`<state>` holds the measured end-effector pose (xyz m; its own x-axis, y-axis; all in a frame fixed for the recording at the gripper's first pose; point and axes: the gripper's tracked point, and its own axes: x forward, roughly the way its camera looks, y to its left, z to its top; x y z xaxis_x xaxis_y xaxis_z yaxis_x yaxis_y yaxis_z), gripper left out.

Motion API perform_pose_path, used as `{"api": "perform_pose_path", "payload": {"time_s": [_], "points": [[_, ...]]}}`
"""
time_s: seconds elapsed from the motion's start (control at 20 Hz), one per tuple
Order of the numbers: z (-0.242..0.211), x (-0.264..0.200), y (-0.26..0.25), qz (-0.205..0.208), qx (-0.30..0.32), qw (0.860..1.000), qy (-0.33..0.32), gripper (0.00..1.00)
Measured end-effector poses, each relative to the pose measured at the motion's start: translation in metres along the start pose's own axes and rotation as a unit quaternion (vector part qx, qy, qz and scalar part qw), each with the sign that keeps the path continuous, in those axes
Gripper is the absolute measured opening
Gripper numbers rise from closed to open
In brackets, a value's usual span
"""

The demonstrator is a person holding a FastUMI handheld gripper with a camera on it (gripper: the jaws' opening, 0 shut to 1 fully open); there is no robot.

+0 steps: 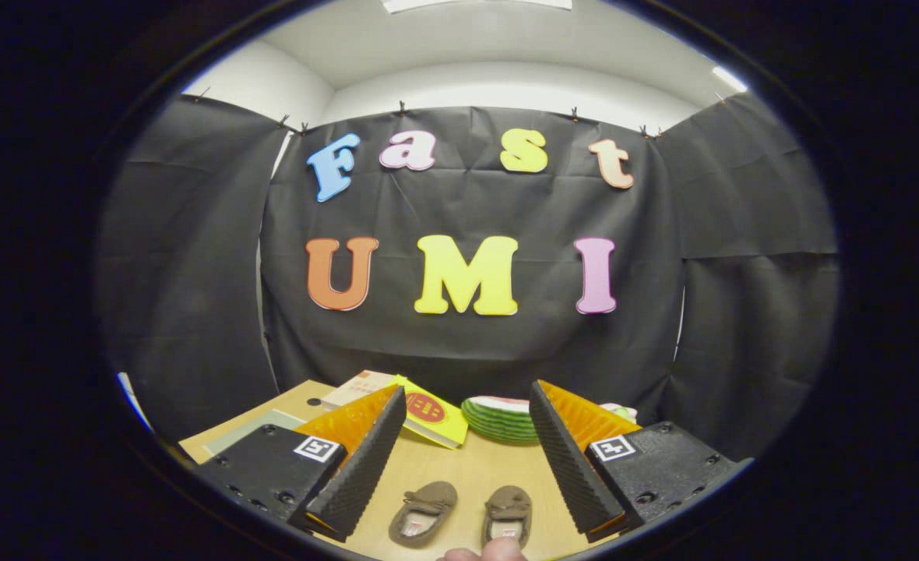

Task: Open the storage box then place both shoes into the box .Put the left shoe in first, then the right shoe, with the right side of both shoes facing outward in a uniform manner.

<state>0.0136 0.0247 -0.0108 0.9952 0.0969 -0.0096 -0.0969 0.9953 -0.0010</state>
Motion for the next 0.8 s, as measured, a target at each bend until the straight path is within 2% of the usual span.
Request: {"api": "perform_pose_path", "payload": {"time_s": [0.4, 0.8], "points": [[-0.023, 0.010, 0.042, 0.055, 0.012, 0.998, 0.035, 1.00], [-0.070, 0.014, 0.092, 0.116, 0.035, 0.988, 0.093, 1.00]]}}
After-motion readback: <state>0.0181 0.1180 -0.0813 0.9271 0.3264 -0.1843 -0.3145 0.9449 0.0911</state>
